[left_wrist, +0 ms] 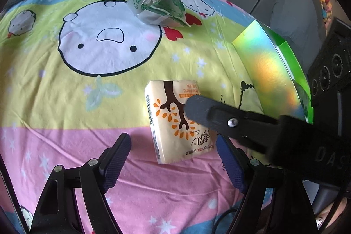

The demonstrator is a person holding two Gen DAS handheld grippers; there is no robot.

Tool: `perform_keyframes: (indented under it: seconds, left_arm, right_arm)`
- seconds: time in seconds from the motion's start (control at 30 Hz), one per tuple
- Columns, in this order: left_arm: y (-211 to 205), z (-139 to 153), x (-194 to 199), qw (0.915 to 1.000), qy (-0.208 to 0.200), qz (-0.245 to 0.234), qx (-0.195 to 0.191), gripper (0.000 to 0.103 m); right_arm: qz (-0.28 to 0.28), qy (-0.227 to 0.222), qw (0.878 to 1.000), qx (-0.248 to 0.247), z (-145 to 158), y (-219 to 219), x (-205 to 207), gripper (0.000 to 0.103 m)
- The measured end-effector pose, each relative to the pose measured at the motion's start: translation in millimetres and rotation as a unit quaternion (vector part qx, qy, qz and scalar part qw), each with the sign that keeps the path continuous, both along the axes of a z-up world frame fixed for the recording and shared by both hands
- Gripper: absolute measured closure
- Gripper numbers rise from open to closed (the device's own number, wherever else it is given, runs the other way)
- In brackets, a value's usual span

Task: Organize objects
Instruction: 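Close the right tool on the tan tissue pack, then lift the tissue pack and carry it over the green box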

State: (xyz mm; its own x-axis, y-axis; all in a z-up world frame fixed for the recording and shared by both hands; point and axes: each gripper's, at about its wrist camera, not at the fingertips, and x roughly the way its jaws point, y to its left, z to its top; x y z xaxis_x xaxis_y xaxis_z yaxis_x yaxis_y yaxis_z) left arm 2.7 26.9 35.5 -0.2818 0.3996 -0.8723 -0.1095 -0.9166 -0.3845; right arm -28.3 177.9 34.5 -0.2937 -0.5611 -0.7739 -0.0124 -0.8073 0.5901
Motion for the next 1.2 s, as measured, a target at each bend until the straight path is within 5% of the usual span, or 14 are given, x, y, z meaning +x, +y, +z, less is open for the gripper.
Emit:
perform_keyframes:
  seconds: [0.2, 0.5, 0.8, 1.2]
  left_arm:
    - [1.2, -0.2, 0.6, 0.9999, 0.005, -0.010, 0.013, 0.048]
    - [1.9, 9.8, 5.7, 0.9996, 0.026, -0.009, 0.002, 0.052]
    - [13.9, 55.4, 22.3, 0.9909, 0.134, -0.015, -0.001, 0.052]
    - [50.2, 116.7, 50.0, 0.9643, 0.263, -0.029, 0.006, 0.052]
  right_arm:
    - [0.010, -0.016, 1.000, 0.011, -11.9, -8.9, -4.8, 0.057]
    - [0.016, 0.000, 1.000, 0.012, -8.3, -9.4, -3.4, 0.057]
    - [0.011, 0.086, 0.996, 0.005, 41.1, 0.0, 14.1, 0.057]
    - [-0.017, 0.201, 0.979, 0.020, 105.8, 32.2, 47.3, 0.057]
